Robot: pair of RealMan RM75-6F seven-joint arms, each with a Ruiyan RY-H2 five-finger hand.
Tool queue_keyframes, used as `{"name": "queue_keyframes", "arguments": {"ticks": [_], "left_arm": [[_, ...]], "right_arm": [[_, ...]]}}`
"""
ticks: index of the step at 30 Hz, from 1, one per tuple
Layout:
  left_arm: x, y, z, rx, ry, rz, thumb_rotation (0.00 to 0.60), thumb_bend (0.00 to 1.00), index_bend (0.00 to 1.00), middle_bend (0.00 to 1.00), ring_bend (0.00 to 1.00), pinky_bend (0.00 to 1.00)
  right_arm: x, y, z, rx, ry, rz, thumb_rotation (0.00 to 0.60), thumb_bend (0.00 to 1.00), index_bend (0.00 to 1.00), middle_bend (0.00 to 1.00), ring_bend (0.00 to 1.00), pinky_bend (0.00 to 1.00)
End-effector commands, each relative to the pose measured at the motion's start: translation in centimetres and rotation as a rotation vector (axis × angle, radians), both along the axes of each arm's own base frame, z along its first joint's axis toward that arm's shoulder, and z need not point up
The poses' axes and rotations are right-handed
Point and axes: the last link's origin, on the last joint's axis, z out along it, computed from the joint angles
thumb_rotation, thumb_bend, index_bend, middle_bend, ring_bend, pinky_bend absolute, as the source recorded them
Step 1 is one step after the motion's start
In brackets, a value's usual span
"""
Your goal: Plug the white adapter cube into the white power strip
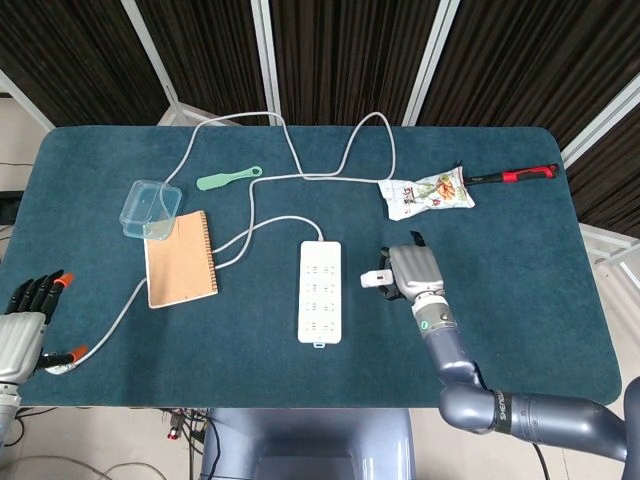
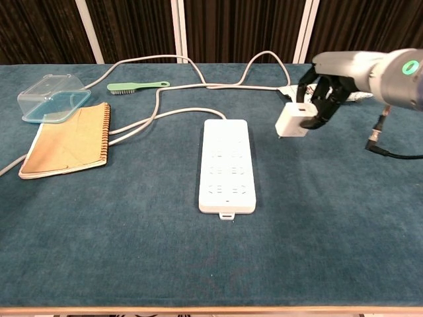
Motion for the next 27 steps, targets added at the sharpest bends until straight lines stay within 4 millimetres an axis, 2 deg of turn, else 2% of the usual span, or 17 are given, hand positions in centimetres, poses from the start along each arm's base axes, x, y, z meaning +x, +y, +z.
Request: {"name": "queue_keyframes", "arguments": {"ticks": [1, 10, 19, 27], "left_arm": [[0.0, 0.0, 0.0, 0.000, -0.006, 0.002, 0.600, 0.00, 0.00, 0.00, 0.00, 0.00], [-0.1, 0.1, 0.0, -0.008, -0.024, 0.017, 0.600, 0.00, 0.00, 0.00, 0.00, 0.00], [-0.1, 0.2, 0.0, -0.013, -0.035, 0.021, 0.600, 0.00, 0.00, 0.00, 0.00, 0.00], [-0.1, 0.2, 0.0, -0.015, -0.039, 0.021, 0.600, 0.00, 0.00, 0.00, 0.00, 0.00]], "right_arm": [[2.4, -0.2, -0.7, 0.011, 0.024, 0.021, 0.600, 0.68, 0.88, 0.75, 0.41, 0.00], [4.8, -0.8, -2.7, 0.013, 0.124, -0.005, 0.600, 0.68, 0.88, 0.76, 0.42, 0.00], [6.0, -1.3, -3.3, 0.006, 0.203, -0.110, 0.600, 0.70, 0.89, 0.77, 0.43, 0.00], [6.5, -1.1, -3.7, 0.028, 0.171, -0.229, 0.600, 0.70, 0.89, 0.77, 0.43, 0.00]]}}
